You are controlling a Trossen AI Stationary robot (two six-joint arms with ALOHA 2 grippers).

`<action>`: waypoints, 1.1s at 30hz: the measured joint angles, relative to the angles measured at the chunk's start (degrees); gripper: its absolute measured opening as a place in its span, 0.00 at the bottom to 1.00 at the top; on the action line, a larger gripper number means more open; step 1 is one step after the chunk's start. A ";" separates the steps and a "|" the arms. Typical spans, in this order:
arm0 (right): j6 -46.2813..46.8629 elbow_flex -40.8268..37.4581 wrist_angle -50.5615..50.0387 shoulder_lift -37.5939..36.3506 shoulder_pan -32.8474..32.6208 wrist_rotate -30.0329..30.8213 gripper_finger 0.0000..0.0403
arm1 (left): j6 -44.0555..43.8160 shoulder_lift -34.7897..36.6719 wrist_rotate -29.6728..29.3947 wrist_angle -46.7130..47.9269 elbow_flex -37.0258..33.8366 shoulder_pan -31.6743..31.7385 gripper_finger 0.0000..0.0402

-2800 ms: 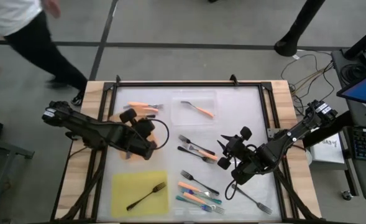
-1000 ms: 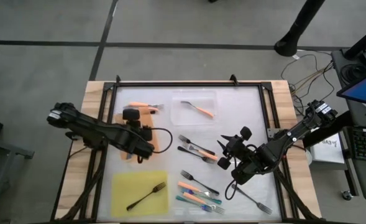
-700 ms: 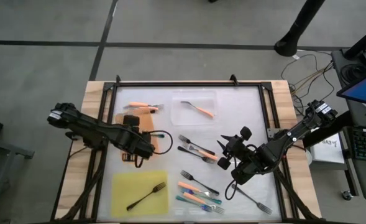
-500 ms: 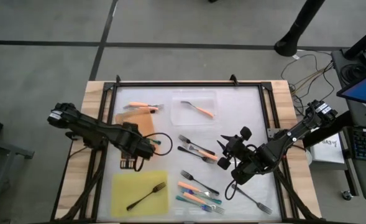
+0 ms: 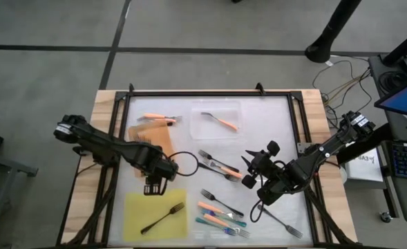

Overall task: Sort silverware by color (type)
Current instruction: Adjust the orange bin to the left side of the table

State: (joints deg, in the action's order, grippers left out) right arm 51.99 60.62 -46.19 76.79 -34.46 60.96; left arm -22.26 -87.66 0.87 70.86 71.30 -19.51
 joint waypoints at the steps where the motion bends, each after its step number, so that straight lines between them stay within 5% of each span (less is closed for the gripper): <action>1: -0.02 0.00 0.00 0.00 0.00 -0.01 0.29 | -0.30 -0.07 -0.04 -1.16 -0.97 0.00 0.31; 13: -0.07 0.00 0.00 0.02 0.00 -0.02 0.29 | -3.54 -0.15 -3.31 -10.33 -11.02 0.00 0.31; 18: 0.00 0.00 0.02 0.02 0.00 -0.03 0.29 | -7.01 -0.15 -7.72 -10.93 -11.80 0.00 0.31; 33: 0.07 0.00 0.19 0.02 0.00 -0.12 0.29 | -9.74 -0.56 -7.90 -14.95 -12.91 0.31 0.28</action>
State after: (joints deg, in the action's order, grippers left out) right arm 52.05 60.62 -46.00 76.82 -34.46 60.84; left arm -32.00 -88.23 -7.03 55.91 58.40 -19.20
